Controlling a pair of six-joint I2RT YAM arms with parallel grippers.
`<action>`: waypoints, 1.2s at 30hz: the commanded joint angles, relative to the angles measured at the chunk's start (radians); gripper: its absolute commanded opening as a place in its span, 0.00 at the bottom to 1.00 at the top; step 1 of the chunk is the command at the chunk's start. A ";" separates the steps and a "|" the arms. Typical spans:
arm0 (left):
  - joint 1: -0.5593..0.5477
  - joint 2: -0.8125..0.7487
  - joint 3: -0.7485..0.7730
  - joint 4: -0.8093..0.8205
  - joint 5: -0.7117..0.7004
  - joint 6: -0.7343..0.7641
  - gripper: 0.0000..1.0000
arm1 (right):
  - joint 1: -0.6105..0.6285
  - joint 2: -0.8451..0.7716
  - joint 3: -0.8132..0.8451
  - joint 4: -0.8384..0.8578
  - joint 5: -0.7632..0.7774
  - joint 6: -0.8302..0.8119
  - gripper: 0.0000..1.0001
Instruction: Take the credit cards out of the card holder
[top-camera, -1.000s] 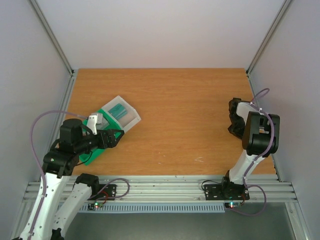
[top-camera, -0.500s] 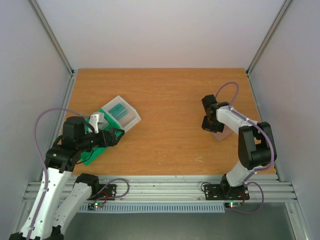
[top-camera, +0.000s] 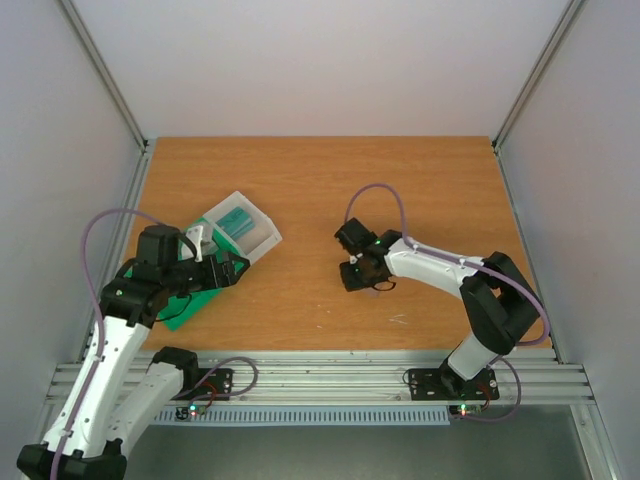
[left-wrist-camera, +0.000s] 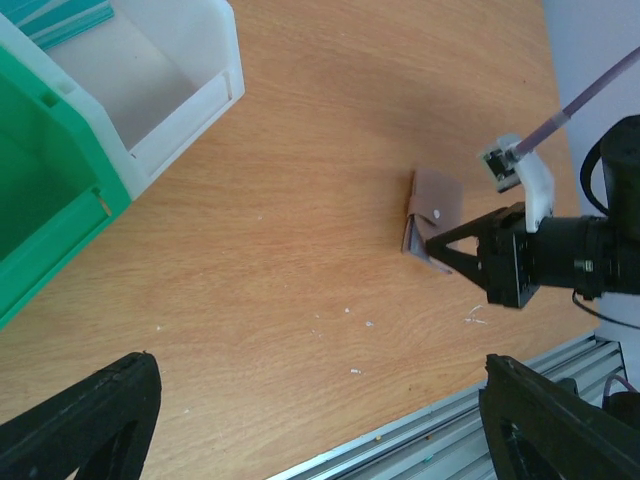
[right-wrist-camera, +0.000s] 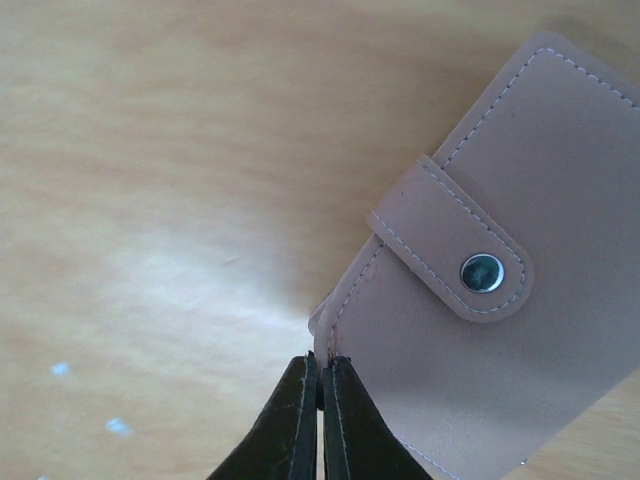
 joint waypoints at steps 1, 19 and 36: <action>-0.012 0.018 0.011 -0.009 -0.005 -0.025 0.87 | 0.093 -0.010 0.003 0.032 -0.065 -0.006 0.06; -0.293 0.244 0.000 0.137 -0.130 -0.123 0.80 | -0.094 -0.232 -0.101 0.004 -0.131 0.034 0.39; -0.444 0.345 -0.014 0.232 -0.184 -0.178 0.79 | -0.279 -0.149 -0.292 0.308 -0.363 0.232 0.47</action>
